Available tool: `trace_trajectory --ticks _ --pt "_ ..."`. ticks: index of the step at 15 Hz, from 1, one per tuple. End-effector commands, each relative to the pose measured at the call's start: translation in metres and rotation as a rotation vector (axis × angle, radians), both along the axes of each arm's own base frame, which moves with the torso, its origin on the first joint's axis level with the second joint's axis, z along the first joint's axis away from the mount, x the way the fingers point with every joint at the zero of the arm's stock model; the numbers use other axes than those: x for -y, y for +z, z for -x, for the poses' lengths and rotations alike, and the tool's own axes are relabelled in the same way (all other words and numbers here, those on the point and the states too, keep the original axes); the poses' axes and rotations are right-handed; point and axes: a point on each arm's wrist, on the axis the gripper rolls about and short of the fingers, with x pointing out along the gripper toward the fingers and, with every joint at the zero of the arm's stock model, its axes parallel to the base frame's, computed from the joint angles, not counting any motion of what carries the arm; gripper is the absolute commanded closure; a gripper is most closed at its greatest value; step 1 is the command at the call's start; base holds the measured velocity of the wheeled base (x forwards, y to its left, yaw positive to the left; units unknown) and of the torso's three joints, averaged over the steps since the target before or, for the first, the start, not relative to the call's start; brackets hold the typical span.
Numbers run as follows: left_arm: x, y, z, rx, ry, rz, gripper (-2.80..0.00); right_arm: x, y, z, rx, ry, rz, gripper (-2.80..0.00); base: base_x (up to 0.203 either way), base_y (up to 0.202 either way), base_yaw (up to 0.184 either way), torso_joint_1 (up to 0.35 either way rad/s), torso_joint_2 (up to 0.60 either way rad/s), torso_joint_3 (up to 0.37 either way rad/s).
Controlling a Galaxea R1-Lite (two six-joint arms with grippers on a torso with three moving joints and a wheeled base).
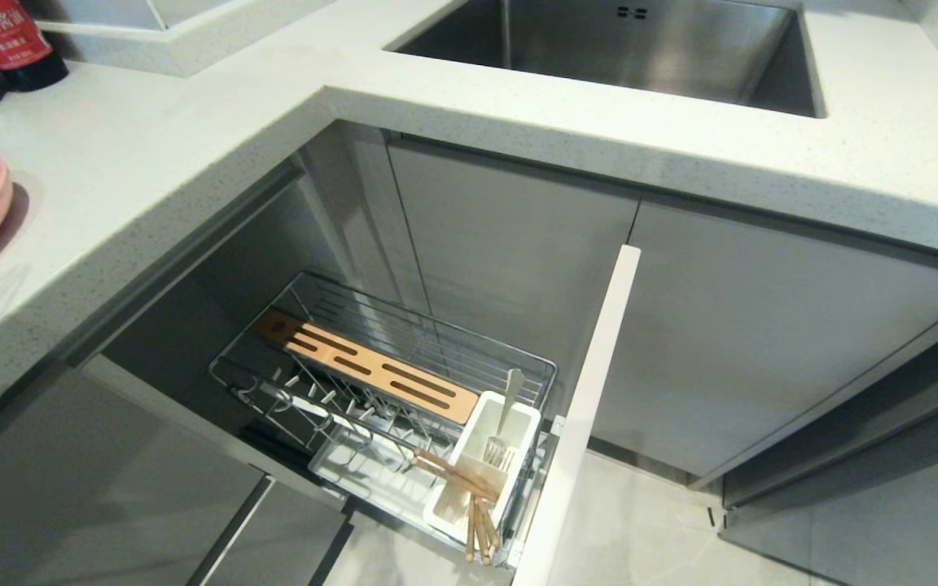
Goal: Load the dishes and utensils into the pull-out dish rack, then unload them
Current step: Take the spoon out of the cupboard
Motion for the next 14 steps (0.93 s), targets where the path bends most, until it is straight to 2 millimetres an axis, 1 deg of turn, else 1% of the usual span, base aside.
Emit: trace_trajectory --ticks 1,3,7,10,12,14 --pt "0.000 0.003 0.002 0.017 0.000 -0.003 0.00 0.000 0.000 0.000 0.000 0.000 0.001 0.00 0.000 0.000 0.000 0.000 0.00 0.000" --pt "0.001 0.012 0.006 0.056 0.000 -0.009 0.00 0.000 0.000 0.000 0.000 0.000 0.000 0.00 0.000 0.000 0.000 0.000 0.00 0.000" --pt "0.003 0.046 0.018 0.180 0.004 -0.020 0.00 0.000 0.000 0.000 0.000 0.000 0.000 0.00 0.000 0.000 0.000 0.000 0.00 0.000" --pt "0.004 0.063 0.026 0.245 0.011 -0.029 0.00 0.000 0.000 0.000 0.000 0.000 0.000 0.00 0.000 0.000 0.000 0.000 0.00 0.000" --pt "0.005 0.080 0.032 0.305 0.013 -0.036 0.00 0.000 0.000 0.000 0.000 0.000 0.000 0.00 0.000 0.000 0.000 0.000 0.00 0.000" --pt "0.006 0.104 0.038 0.363 0.032 -0.026 0.00 0.000 0.000 0.000 -0.001 0.000 0.000 0.00 0.000 0.000 0.000 0.000 0.00 0.000"
